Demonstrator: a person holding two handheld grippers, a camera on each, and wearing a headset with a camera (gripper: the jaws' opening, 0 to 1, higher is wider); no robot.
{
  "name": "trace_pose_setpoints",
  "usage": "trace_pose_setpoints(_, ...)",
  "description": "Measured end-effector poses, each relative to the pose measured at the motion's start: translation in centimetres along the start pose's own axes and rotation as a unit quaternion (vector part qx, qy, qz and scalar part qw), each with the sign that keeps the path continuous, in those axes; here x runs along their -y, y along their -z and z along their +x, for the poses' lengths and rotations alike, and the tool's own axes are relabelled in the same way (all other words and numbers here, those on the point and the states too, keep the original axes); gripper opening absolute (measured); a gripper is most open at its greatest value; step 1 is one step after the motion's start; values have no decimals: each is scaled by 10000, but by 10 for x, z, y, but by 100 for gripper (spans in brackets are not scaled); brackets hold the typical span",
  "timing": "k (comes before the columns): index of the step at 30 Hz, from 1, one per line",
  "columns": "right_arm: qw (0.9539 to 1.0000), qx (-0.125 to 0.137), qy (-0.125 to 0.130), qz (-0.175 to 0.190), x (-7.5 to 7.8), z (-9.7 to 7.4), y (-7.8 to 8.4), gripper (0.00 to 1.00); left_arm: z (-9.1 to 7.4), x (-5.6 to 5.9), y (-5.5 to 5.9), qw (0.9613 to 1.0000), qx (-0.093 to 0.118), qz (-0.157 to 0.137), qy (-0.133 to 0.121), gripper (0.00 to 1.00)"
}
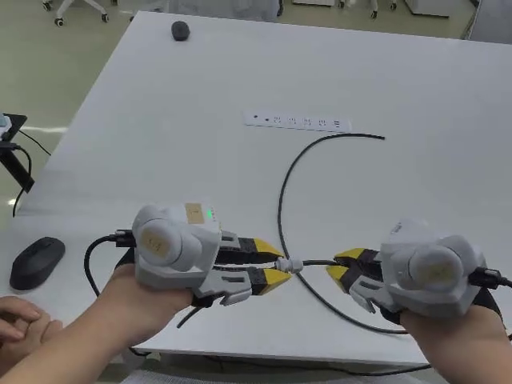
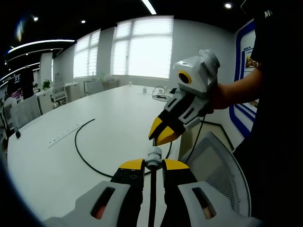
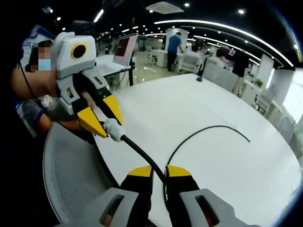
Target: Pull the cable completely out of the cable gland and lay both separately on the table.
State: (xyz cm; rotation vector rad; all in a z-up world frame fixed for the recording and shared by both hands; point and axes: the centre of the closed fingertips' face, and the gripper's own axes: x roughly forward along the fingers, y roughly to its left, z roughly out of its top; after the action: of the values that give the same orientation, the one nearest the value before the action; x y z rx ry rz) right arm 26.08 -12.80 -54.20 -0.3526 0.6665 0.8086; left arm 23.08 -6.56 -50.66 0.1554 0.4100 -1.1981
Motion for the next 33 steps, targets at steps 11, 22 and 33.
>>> trace_pose_setpoints(11, 9958, -87, -55, 914, 18, 2, 21, 5, 1, 0, -1, 9999, -29, 19, -140, 15)
trace_pose_setpoints(22, 9854, -228, -106, 1683, 34, 2, 49, 5, 10, 3, -2, 9996, -131, 66, -254, 15)
trace_pose_setpoints(33, 9981, -119, -258, 551, 35, -5, 43, 10, 16, 3, 4, 9990, -223, -50, -393, 15)
